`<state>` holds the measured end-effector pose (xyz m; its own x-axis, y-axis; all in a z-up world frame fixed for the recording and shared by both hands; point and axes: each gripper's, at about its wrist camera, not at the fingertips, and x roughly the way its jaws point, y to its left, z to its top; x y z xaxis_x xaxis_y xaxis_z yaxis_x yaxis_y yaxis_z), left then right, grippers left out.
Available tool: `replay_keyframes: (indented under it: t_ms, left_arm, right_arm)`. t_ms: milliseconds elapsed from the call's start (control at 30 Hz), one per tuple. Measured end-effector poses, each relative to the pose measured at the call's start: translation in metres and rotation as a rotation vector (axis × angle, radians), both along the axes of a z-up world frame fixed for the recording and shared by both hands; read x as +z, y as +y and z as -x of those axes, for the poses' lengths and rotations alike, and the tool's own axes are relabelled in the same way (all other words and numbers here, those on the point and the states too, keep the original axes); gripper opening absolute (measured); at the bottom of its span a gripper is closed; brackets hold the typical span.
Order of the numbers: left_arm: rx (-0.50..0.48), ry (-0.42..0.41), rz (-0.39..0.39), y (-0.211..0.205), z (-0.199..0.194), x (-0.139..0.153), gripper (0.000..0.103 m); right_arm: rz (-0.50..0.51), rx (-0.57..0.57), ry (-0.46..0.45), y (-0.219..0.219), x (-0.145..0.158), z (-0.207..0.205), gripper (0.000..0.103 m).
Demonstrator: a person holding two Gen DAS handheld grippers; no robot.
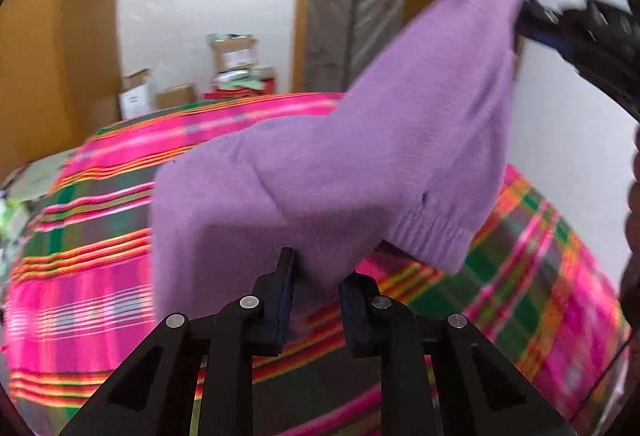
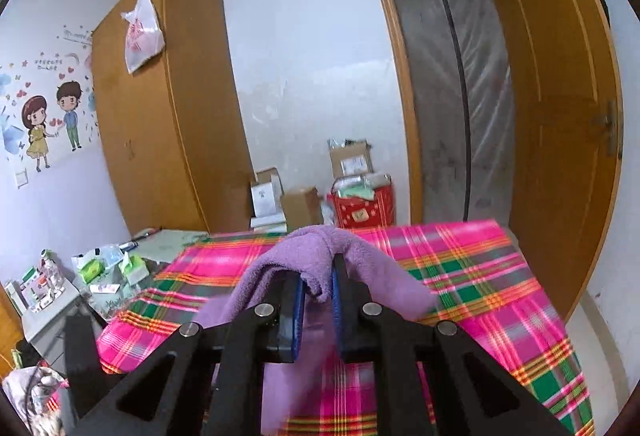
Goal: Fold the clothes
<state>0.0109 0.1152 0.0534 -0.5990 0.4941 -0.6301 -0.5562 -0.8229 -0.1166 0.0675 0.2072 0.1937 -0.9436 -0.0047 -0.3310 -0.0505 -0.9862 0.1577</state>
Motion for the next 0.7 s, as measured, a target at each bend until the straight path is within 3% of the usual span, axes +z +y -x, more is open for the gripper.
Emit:
replay_keyframes:
  t_ms: [167, 333, 500, 700]
  left_arm:
    - [-0.05, -0.025, -0.004, 0.015, -0.011, -0.005, 0.021]
    - [-0.029, -0.074, -0.06, -0.007, -0.01, -0.004, 0.021]
    - [0.065, -0.052, -0.103, -0.05, -0.019, 0.001, 0.021]
    - [0.21, -0.028, -0.129, -0.102, -0.031, 0.006, 0.021]
  right_arm:
    - [0.047, 0.146, -0.015, -0.018, 0.0, 0.026, 0.013]
    - [0.143, 0.376, -0.067, -0.054, -0.013, 0.061, 0.013]
    - [0.175, 0.546, -0.166, -0.1, -0.033, 0.092, 0.013]
    - [0.158, 0.636, -0.288, -0.132, -0.067, 0.099, 0.014]
